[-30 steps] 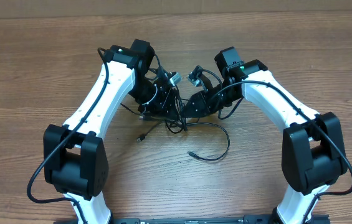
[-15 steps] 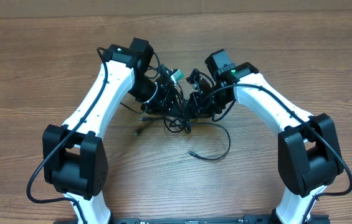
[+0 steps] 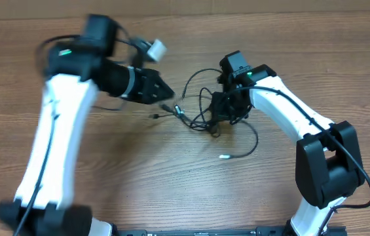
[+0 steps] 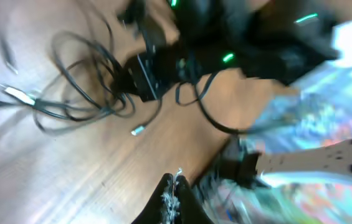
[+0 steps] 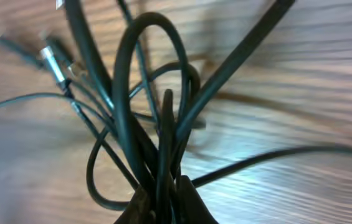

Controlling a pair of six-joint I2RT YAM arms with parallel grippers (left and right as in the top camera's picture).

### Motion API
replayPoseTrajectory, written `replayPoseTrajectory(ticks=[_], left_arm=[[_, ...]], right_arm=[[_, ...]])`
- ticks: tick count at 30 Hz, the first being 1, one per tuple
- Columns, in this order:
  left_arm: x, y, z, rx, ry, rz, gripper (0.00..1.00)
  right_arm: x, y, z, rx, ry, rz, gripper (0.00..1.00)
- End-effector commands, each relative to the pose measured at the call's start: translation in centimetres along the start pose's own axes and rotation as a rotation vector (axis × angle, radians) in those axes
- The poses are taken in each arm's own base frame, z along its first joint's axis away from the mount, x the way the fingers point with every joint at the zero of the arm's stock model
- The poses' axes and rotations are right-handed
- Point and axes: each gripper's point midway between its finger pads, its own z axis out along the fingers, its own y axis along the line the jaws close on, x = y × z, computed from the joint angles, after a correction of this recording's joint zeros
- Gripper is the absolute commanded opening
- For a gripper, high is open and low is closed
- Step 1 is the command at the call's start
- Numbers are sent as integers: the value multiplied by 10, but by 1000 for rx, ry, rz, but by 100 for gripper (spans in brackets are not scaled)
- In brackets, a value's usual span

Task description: Untangle cables

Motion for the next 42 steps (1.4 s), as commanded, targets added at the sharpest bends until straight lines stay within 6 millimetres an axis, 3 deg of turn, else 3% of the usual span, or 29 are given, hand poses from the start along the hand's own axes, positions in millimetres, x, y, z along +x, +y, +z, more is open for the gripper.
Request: replayPoseTrajectory(ticks=[1, 4, 6, 8, 11, 14, 15, 17, 21, 23, 26, 30, 37, 40, 42], left_arm=[[-9, -28, -58, -14, -179, 44, 4], [-11, -33, -91, -54, -283, 50, 4], [-12, -35, -110, -84, -347, 47, 4], [-11, -32, -120, -122, -380, 30, 4], [-8, -11, -125, -240, -391, -60, 10], [-1, 9, -122, -319, -357, -147, 43], [1, 14, -120, -331, -341, -170, 51], [5, 25, -115, -348, -304, -211, 57], [13, 44, -102, -362, -215, -274, 59], [16, 52, -95, -357, -167, -284, 59], [23, 67, -79, -345, -81, -302, 59], [30, 79, -56, -326, 6, -315, 60], [38, 94, -8, -291, 152, -324, 60], [43, 97, 12, -277, 214, -323, 60], [48, 99, 29, -269, 262, -318, 60]], right_arm=[[-12, -38, -5, 108, -39, 74, 6], [-16, -54, -10, 115, -37, 121, 7], [-17, -61, -12, 100, -30, 149, 28], [-16, -63, -14, 67, -13, 161, 36], [-12, -59, -15, 8, 17, 155, 57], [-6, -35, -17, -136, 56, 28, 76], [-3, -24, -19, -200, 69, -21, 81], [4, -6, -25, -317, 95, -96, 89], [15, 12, -33, -434, 138, -117, 91], [20, 16, -36, -468, 158, -119, 100], [32, 32, -50, -607, 179, -202, 100], [32, 40, -62, -706, 172, -221, 100], [26, 41, -61, -706, 145, -233, 99], [25, 28, -51, -611, 155, -207, 98], [23, 9, -39, -474, 164, -142, 99]])
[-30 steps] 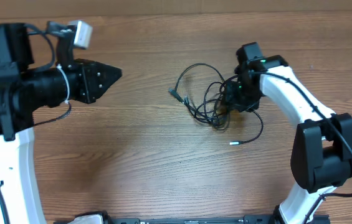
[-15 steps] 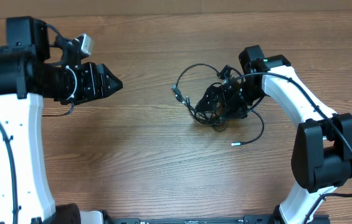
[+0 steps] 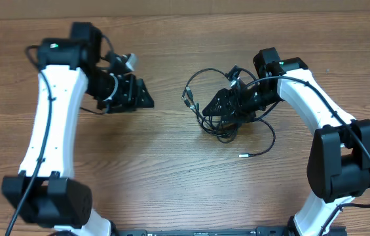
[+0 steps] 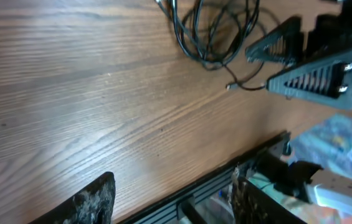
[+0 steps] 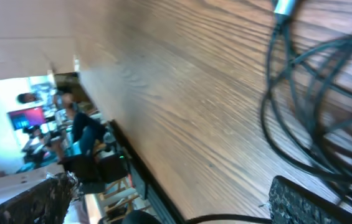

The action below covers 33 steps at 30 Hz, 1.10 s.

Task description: Untangle cables

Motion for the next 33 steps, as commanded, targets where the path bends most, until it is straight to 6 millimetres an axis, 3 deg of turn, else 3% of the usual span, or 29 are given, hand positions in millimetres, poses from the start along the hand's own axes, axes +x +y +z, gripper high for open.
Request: replayPoseTrajectory(ticks=[1, 6, 9, 10, 12, 13, 17, 18, 21, 24, 30, 33], left_arm=[[3, -2, 33, 0, 84, 46, 60], [-2, -5, 75, -1, 120, 70, 60], [-4, -9, 100, -1, 132, 51, 60], [-7, -14, 117, 1, 125, 48, 60], [-12, -19, 134, 5, 110, 50, 60], [-14, -22, 141, 8, 99, 52, 60], [-30, -35, 165, 26, 34, 85, 62], [-36, -39, 170, 34, 16, 94, 63], [-50, -49, 186, 67, -20, 117, 68], [-46, -62, 203, 142, 17, 139, 70], [-39, -58, 241, 162, 84, 148, 66], [-39, -57, 249, 176, 96, 150, 60]], right_arm=[[1, -31, -3, 168, -2, 97, 99], [-4, -21, -1, 112, -17, 90, 93], [-11, -20, 5, 106, -40, 95, 81], [-14, -21, 11, 104, -53, 90, 73], [-14, -24, 19, 100, -63, 119, 69], [-14, -26, 23, 99, -65, 131, 62], [-9, -22, 22, 80, -53, 147, 9], [-7, -19, 21, 60, -48, 154, 4], [-2, 21, 5, -128, -53, 6, 4], [8, 63, -21, -266, -91, -171, 4], [28, 122, -67, -254, -204, -390, 4], [36, 136, -78, -249, -234, -444, 4]])
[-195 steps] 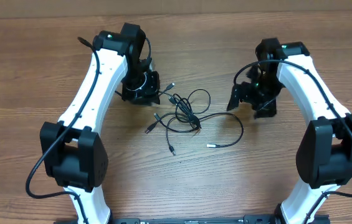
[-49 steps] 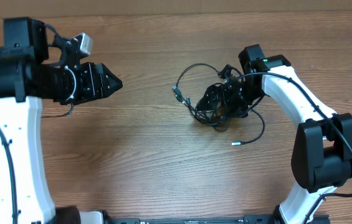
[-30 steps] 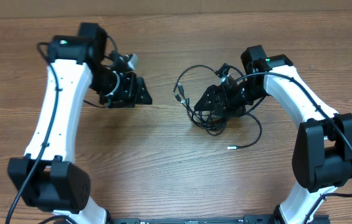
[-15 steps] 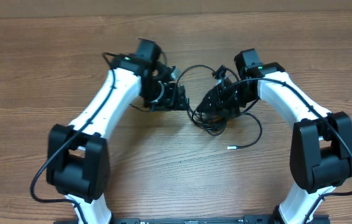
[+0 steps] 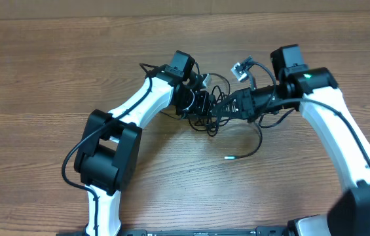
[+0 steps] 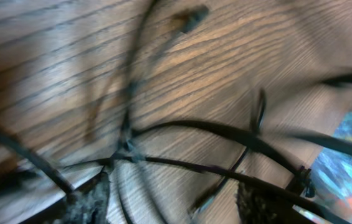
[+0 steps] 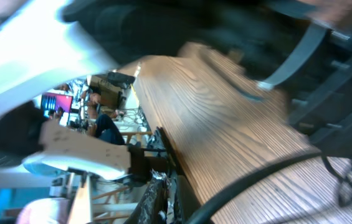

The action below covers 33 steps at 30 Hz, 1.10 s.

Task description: Untangle cables

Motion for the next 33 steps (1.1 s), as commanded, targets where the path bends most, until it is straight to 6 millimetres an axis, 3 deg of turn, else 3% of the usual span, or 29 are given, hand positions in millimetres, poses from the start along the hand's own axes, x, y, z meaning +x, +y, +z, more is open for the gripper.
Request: replayPoseTrajectory(ticks=[1, 2, 3, 7, 11, 14, 19, 26, 31, 33], left_arm=[[6, 4, 16, 27, 39, -10, 40], [6, 5, 17, 24, 37, 4, 14], [6, 7, 17, 17, 36, 9, 4], [5, 22, 10, -33, 34, -24, 4], [10, 38, -11, -46, 50, -52, 4], [10, 51, -33, -56, 39, -70, 4], [8, 76, -86, -80, -25, -149, 4], [3, 67, -150, -97, -160, -97, 4], [2, 59, -177, -191, -237, -58, 4], [3, 56, -178, -217, -241, -51, 4]], right_arm=[[-5, 39, -14, -40, -51, -144, 4], [-5, 43, -16, -39, -57, -157, 4], [-4, 45, -17, -39, -59, -163, 4], [-3, 52, -22, -36, -72, -181, 4], [-1, 48, -26, -3, -77, -162, 4], [1, 37, -29, 55, -70, -128, 4], [10, 5, -39, 223, -48, -49, 4], [23, -55, -67, 597, -45, 167, 4], [26, -64, -72, 650, -63, 242, 4], [27, -65, -71, 648, -68, 268, 10]])
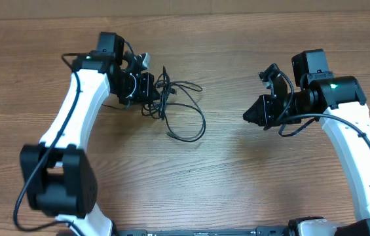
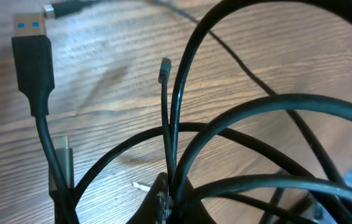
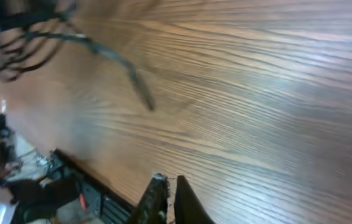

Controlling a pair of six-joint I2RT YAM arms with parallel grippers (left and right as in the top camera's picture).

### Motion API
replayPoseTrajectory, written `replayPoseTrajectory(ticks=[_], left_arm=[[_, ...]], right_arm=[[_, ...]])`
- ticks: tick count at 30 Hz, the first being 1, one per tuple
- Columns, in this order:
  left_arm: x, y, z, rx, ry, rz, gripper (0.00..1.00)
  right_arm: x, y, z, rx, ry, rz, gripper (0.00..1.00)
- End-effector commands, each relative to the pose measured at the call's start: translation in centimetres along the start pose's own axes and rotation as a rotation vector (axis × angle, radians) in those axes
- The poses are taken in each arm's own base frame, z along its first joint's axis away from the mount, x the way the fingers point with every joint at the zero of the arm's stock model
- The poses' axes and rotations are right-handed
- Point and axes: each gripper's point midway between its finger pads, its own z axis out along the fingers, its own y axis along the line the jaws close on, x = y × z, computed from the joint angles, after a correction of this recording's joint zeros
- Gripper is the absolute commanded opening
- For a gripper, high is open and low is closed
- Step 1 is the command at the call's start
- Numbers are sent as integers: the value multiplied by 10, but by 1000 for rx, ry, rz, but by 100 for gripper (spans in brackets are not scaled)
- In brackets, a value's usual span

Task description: Untangle cables

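Observation:
A bundle of black cables point(image 1: 169, 92) lies at the back left of the table, with one loop point(image 1: 194, 128) spread toward the middle. My left gripper point(image 1: 147, 92) is shut on the bundle. In the left wrist view the gripper point(image 2: 171, 196) pinches several black strands, and a USB plug with a blue insert point(image 2: 32, 37) lies beside them. My right gripper point(image 1: 247, 118) hangs to the right, well apart from the bundle and pointing toward it. Its fingers point(image 3: 157, 193) are shut with nothing visible between them. The bundle point(image 3: 14, 34) appears blurred far off in the right wrist view.
The wooden table point(image 1: 224, 183) shows between the two arms. A thin dark cable point(image 1: 293, 129) loops under the right wrist; I cannot tell whether it belongs to the arm. The table's front edge and a black rail point(image 3: 82, 199) show in the right wrist view.
Both grippers were at the bundle in the middle, the left one open. Now the left is shut on the bundle at the back left, and the right stands off to the right.
First my right gripper was shut on the bundle at the middle while the left was shut nearby. Then both were open, the left far off. Then both met at the bundle. Now the left holds it at the back left, with the right apart.

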Motion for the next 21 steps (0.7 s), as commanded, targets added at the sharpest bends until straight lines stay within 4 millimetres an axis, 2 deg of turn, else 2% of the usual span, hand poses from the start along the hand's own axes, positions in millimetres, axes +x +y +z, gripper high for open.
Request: replayPoseTrajectory(ticks=[1, 2, 4, 6, 11, 13, 16, 21], left_arm=[[2, -7, -7, -52, -22, 52, 4], [3, -11, -6, -39, -16, 57, 4], [7, -27, -5, 57, -2, 97, 4], [7, -43, -9, 163, -3, 128, 4], [11, -83, -28, 454, -16, 251, 4], [13, -94, -33, 525, -25, 299, 4], [16, -99, -33, 542, -32, 359, 4], [22, -94, -16, 433, -5, 418, 8]], right_arm=[[-5, -4, -9, 52, -43, 55, 15], [-4, -4, -8, 49, -40, 68, 29], [-2, -5, -5, 45, -29, 102, 42], [-3, 2, -3, 2, -23, 102, 51], [-14, 42, -2, -259, -23, 70, 56], [-20, 53, -3, -337, -32, 48, 56], [-29, 66, -6, -427, -49, 13, 56], [-31, 61, 0, -415, -44, 19, 56]])
